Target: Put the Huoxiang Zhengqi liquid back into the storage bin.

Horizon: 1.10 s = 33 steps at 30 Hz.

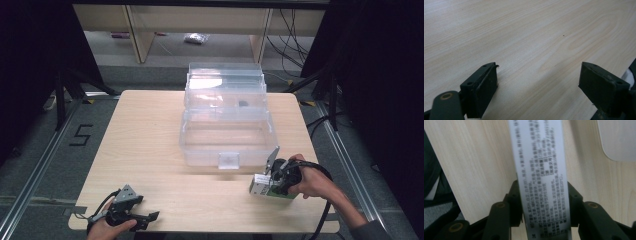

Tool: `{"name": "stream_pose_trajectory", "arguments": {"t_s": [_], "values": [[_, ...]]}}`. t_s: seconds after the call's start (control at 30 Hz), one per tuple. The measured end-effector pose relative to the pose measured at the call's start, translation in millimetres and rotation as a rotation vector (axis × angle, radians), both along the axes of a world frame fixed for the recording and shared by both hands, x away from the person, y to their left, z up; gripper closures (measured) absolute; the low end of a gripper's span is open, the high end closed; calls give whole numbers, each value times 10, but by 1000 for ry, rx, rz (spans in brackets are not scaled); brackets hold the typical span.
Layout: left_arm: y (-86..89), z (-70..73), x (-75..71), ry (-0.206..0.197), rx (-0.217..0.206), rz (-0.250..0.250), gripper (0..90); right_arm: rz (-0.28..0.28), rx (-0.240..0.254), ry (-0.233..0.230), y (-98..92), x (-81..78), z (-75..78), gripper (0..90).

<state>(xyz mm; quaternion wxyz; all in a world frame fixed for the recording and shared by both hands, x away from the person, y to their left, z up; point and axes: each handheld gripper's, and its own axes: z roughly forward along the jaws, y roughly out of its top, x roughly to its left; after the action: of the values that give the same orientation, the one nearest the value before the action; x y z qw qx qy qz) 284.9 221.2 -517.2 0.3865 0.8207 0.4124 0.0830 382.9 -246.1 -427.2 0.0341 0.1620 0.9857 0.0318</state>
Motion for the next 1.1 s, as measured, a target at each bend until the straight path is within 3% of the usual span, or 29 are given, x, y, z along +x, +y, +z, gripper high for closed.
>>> {"name": "stream_pose_trajectory", "arguments": {"t_s": [0.03,0.1,0.2,0.23,0.33,0.37,0.53,0.6,0.67,0.7,0.8,0.83,0.93,0.97,1.07,1.1], "values": [[-11,-5,-3,-2,-16,14,148,8,-19,1,23,-3,13,640],[-1,-2,0,-3,-3,1,148,10,-27,-20,38,-12,19,642],[-19,-10,-6,-1,-23,20,148,25,-17,-7,49,-18,43,642],[-6,-3,-4,-1,-6,9,148,23,-11,-20,52,-27,54,642],[-17,-10,-5,-2,-21,21,148,55,9,-32,51,-11,123,642],[-18,-10,-6,-2,-22,21,148,14,13,-21,63,-39,149,642],[-19,-11,-6,-3,-23,21,148,24,26,-24,104,-49,273,641],[-16,-8,-5,-3,-19,16,148,67,38,-29,124,-32,307,642],[-17,-10,-4,-3,-21,21,148,33,35,-19,153,-54,358,642],[-18,-10,-6,-3,-23,22,148,73,40,-31,164,-36,373,642],[-8,-5,-3,-1,-9,10,148,56,37,-26,211,-53,428,642],[-11,-6,-3,-1,-12,12,148,92,43,-31,225,-35,443,641],[-18,-10,-5,-3,-21,19,148,70,46,-24,273,-47,489,641],[-21,-12,-4,-3,-22,21,148,98,48,-32,292,-36,503,641],[-10,-6,-3,-5,-12,12,148,90,45,-23,344,-25,544,642],[-15,-6,-10,-5,-19,24,148,115,48,-28,364,-5,557,642]]}}
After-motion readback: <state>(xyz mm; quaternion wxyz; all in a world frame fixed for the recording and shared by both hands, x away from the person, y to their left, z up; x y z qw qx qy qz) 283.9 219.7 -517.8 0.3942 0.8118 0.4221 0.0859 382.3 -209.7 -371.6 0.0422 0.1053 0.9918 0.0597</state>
